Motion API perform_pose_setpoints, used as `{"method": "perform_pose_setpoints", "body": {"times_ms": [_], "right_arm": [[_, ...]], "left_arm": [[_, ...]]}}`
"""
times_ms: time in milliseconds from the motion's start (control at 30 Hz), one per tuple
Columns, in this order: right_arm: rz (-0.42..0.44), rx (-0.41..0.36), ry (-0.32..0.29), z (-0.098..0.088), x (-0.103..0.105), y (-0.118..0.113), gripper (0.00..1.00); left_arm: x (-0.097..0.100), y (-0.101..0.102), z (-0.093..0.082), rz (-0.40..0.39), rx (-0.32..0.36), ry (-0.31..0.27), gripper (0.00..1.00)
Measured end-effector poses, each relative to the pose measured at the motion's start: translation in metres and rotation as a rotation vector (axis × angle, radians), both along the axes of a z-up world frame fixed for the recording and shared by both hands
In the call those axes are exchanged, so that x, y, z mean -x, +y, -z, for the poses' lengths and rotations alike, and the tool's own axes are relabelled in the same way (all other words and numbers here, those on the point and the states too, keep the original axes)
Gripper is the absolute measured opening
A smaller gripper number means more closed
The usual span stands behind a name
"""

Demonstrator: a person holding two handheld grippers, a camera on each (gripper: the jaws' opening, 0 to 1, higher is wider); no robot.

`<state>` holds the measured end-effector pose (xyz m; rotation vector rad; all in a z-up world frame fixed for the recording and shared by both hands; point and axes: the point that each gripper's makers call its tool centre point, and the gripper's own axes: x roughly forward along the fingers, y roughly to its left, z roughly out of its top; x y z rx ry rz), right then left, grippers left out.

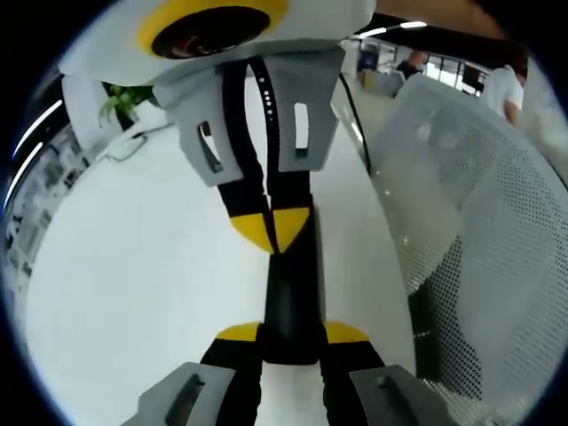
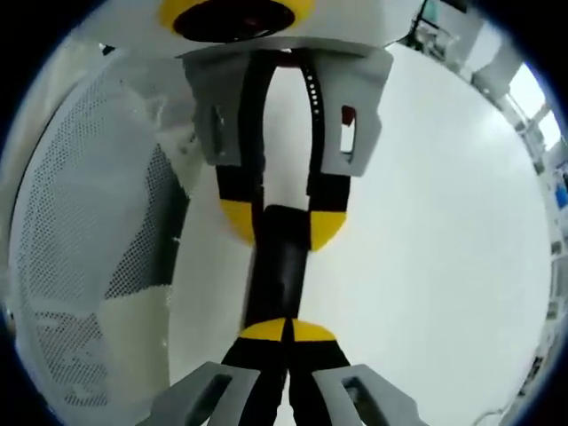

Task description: Press the specified remote control buttons in sequence, fully releasing each button before pressing the next.

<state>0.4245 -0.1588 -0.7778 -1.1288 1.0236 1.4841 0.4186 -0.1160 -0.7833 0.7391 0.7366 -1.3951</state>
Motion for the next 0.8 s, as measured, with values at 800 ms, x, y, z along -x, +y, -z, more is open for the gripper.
{"method": "perform_pose_setpoints", "body": {"times_ms": [800], "right_arm": [[0.020,-0.056,-0.051,-0.034,-0.006,0.004,0.00]], "left_arm": [[0.001,0.001,0.001,-0.004,0.019,0.000,0.23]]}}
